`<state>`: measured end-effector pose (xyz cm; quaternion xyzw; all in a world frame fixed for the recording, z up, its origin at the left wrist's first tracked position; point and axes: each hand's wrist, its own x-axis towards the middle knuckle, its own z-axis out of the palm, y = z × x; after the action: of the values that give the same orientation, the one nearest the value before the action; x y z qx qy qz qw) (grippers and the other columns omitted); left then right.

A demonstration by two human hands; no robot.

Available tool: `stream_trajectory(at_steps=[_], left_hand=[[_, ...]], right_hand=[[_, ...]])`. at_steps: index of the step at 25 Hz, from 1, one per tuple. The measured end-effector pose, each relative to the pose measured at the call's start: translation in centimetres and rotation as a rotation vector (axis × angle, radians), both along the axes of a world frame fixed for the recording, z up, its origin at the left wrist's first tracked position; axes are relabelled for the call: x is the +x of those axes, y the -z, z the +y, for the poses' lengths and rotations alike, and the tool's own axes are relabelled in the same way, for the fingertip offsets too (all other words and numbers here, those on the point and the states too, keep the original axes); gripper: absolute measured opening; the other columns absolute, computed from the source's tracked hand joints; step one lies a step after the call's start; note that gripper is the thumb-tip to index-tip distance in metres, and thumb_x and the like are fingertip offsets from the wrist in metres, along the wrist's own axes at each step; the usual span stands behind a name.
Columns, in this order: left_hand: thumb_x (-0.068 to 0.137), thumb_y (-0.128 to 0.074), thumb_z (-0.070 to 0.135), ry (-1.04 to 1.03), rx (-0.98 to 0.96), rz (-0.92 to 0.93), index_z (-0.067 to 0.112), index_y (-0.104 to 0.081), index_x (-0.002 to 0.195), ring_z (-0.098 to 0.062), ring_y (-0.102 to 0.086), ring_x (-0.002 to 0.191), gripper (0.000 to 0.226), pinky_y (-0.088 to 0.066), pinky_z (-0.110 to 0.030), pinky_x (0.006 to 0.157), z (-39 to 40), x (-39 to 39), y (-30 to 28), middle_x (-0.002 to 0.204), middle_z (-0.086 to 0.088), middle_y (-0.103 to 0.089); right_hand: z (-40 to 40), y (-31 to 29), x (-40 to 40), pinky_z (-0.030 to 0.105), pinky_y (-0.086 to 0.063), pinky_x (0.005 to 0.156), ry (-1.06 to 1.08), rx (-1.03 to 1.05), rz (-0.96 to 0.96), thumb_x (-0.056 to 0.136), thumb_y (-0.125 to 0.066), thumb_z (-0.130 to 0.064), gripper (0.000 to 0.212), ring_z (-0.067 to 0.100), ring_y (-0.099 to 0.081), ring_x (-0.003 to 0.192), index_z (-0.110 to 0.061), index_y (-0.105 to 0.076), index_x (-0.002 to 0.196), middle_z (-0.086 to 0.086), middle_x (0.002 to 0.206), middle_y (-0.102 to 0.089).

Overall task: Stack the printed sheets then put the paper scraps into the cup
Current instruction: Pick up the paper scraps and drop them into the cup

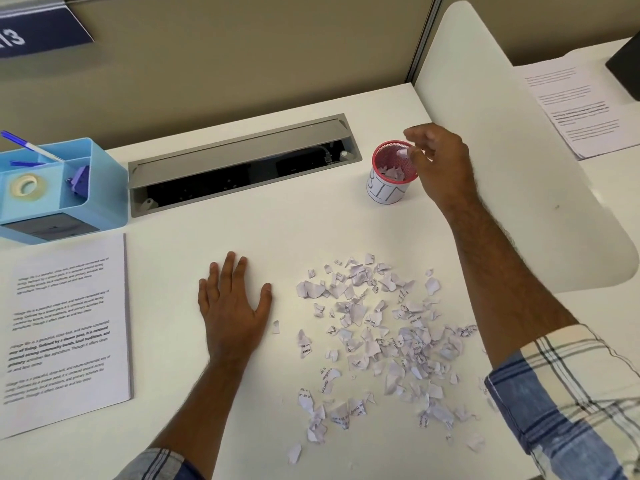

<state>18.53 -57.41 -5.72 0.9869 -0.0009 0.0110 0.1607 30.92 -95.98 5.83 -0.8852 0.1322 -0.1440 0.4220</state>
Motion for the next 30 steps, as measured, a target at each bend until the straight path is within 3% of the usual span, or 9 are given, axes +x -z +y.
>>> stream_trajectory(at_steps=[2,7,9,14,18,23,30], left_hand=[[0.099,-0.043,0.057,0.0,0.0,0.002,0.019,-0.039,0.157,-0.026,-0.016,0.161,0.069,-0.013,-0.05,0.13,0.1,0.0,0.0,0.171,0.004,-0.028],[0.1,-0.044,0.057,0.005,-0.002,0.008,0.019,-0.039,0.157,-0.026,-0.015,0.161,0.069,-0.012,-0.05,0.13,0.1,0.0,0.0,0.171,0.003,-0.027],[0.1,-0.043,0.057,0.001,-0.003,0.012,0.02,-0.038,0.158,-0.026,-0.015,0.161,0.069,-0.012,-0.05,0.13,0.1,0.0,0.0,0.171,0.003,-0.026],[0.099,-0.044,0.056,-0.006,-0.005,0.02,0.021,-0.038,0.158,-0.025,-0.015,0.161,0.069,-0.011,-0.049,0.13,-0.1,0.1,0.0,0.171,0.005,-0.026],[0.099,-0.044,0.056,0.0,-0.006,0.011,0.02,-0.038,0.157,-0.026,-0.016,0.16,0.069,-0.013,-0.05,0.13,0.1,0.1,0.1,0.171,0.004,-0.027],[0.099,-0.045,0.056,-0.004,-0.006,-0.003,0.019,-0.04,0.156,-0.028,-0.018,0.16,0.069,-0.013,-0.051,0.13,0.0,0.1,0.0,0.171,0.003,-0.028],[0.099,-0.045,0.056,0.002,-0.01,0.001,0.019,-0.039,0.157,-0.027,-0.017,0.16,0.069,-0.013,-0.051,0.13,0.0,0.0,0.0,0.171,0.003,-0.027]], right_hand=[[0.3,0.0,-1.0,0.013,-0.048,0.089,0.014,-0.028,-0.036,0.091,-0.056,-0.005,0.033,0.007,-0.064,0.103,-0.019,-0.068,0.118,-0.007,0.118,-0.069],[1.6,2.0,-6.2,0.019,-0.048,0.073,0.14,0.098,-0.078,0.091,-0.058,-0.012,0.018,0.007,-0.056,0.079,-0.017,-0.063,0.108,-0.002,0.099,-0.065],[2.3,4.0,-8.7,0.023,-0.05,0.075,0.087,0.114,0.048,0.094,-0.061,-0.012,0.015,0.008,-0.058,0.08,-0.017,-0.065,0.107,0.0,0.1,-0.067],[4.1,7.5,-13.3,0.018,-0.047,0.081,-0.196,0.061,0.349,0.092,-0.073,-0.017,0.019,0.002,-0.06,0.092,-0.02,-0.069,0.111,-0.008,0.104,-0.063],[5.4,8.5,-14.1,0.02,-0.047,0.087,-0.308,-0.054,0.354,0.089,-0.075,-0.014,0.024,0.008,-0.059,0.101,-0.02,-0.073,0.112,-0.008,0.108,-0.061],[5.9,7.8,-13.4,0.033,-0.053,0.085,-0.294,-0.149,0.33,0.096,-0.064,-0.006,0.013,0.014,-0.064,0.091,-0.011,-0.075,0.099,-0.001,0.099,-0.067],[3.8,2.5,-9.3,0.004,-0.044,0.076,-0.074,-0.032,0.145,0.089,-0.071,-0.009,0.011,-0.004,-0.064,0.08,-0.016,-0.078,0.094,-0.006,0.092,-0.072]])
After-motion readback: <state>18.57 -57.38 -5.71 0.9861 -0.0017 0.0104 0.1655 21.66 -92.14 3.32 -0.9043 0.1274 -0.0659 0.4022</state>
